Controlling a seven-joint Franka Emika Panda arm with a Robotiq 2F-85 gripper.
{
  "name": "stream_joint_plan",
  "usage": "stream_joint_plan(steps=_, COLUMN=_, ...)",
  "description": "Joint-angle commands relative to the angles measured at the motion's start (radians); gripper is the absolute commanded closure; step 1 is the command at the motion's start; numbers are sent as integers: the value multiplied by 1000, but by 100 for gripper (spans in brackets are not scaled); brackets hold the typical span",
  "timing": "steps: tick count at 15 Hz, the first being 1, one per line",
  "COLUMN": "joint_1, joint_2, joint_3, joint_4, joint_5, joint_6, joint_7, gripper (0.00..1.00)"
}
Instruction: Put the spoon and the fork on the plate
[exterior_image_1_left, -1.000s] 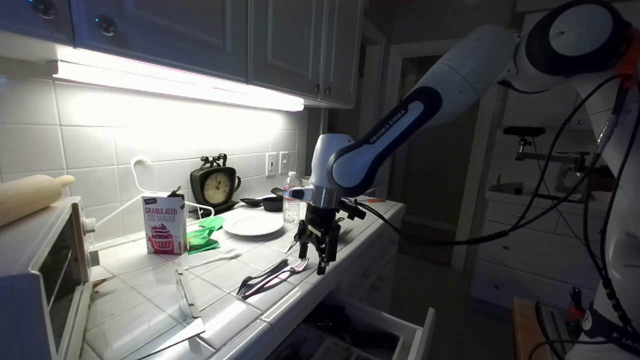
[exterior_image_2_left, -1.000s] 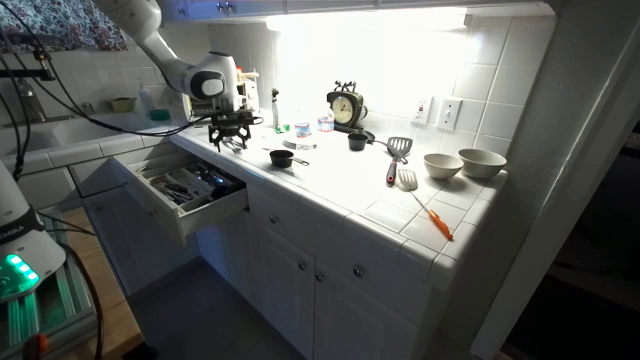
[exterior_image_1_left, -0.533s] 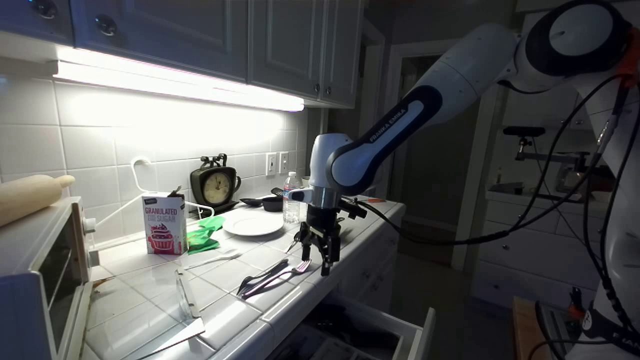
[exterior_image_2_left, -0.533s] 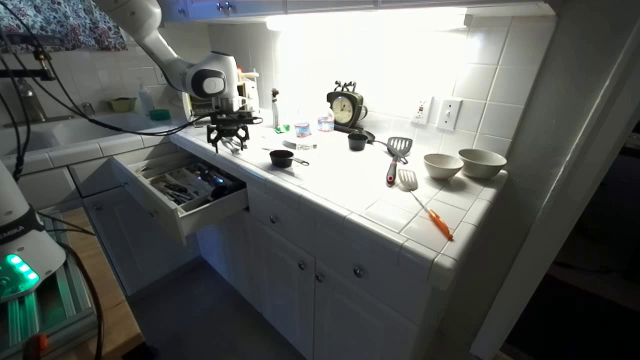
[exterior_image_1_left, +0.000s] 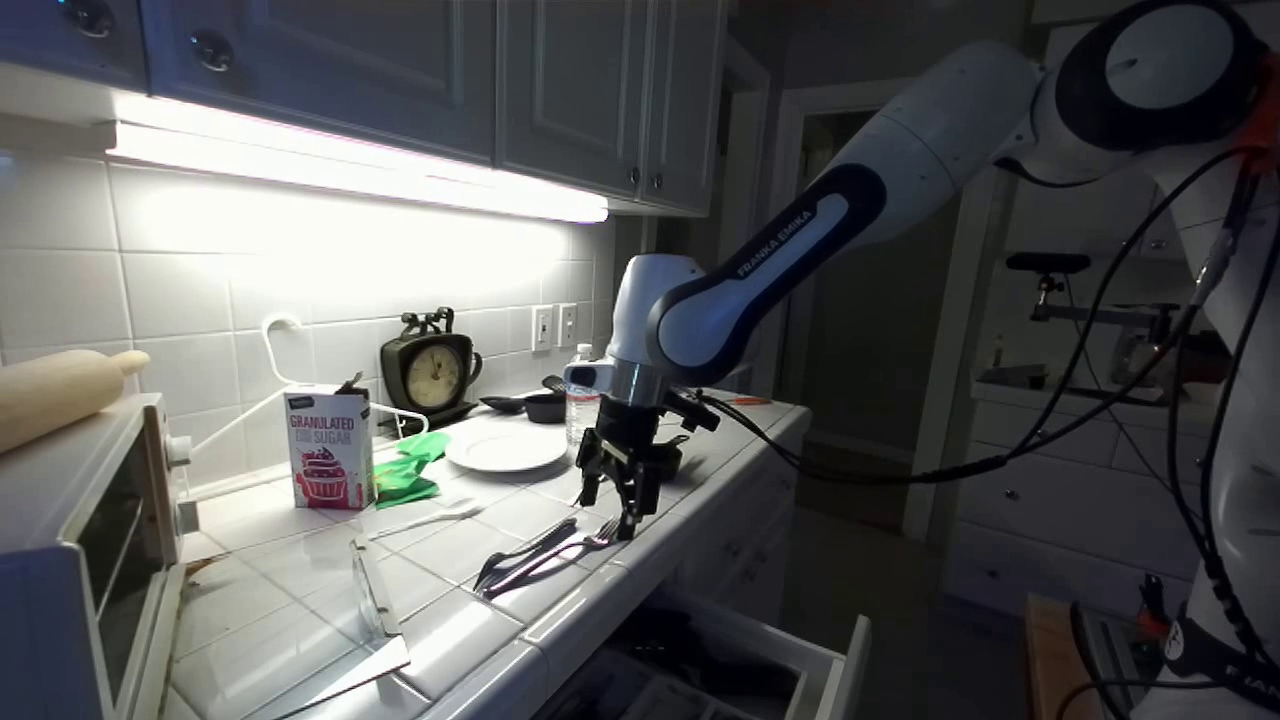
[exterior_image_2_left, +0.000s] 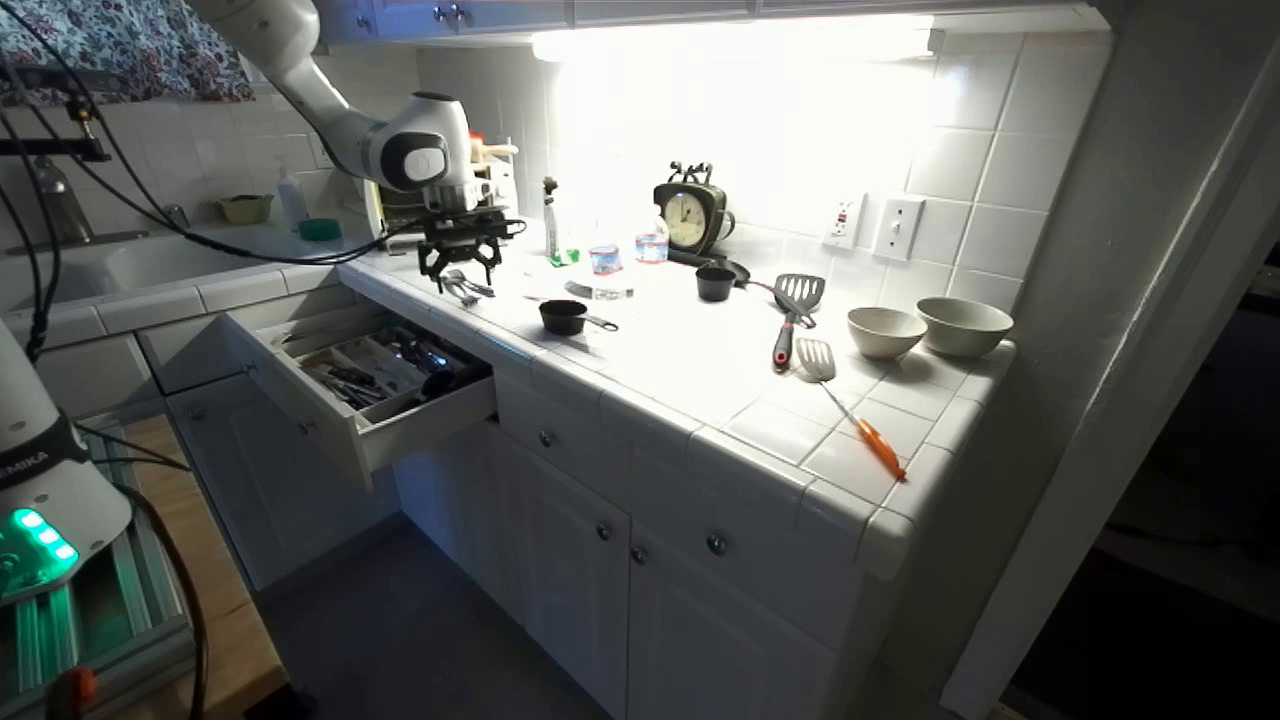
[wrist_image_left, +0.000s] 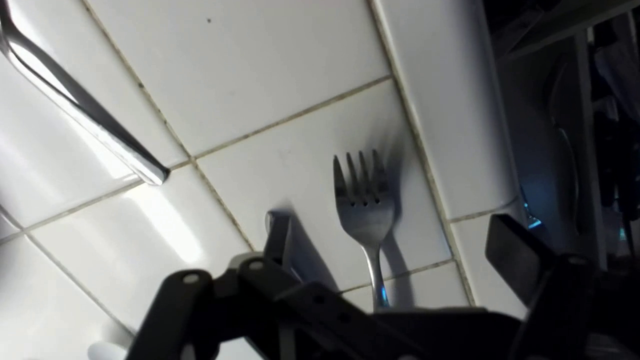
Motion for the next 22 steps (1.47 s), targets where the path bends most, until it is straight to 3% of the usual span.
stream_joint_plan(steps=1, joint_1=18, joint_2=17, joint_3=14, joint_4=16, joint_5=-23, joint_6=15, joint_7=26, gripper=0)
stream_joint_plan(steps=11, joint_1=42, joint_2=56, joint_3=27, joint_4=16, joint_5=-32, joint_6=80, joint_7=27, gripper=3)
stream_joint_plan(steps=12, joint_1=41, joint_2=60, joint_3=27, joint_4=16, joint_5=-32, joint_6=87, joint_7=27, gripper=21)
stream_joint_plan(steps=14, joint_1=39, joint_2=65, joint_3=28, joint_4=17, joint_5=-33, joint_6=95, joint_7=28, gripper=30)
stream_joint_plan(steps=22, joint_1=41, joint_2=67, joint_3=31, joint_4=18, joint_5=-33, joint_6=98, joint_7=32, gripper=87)
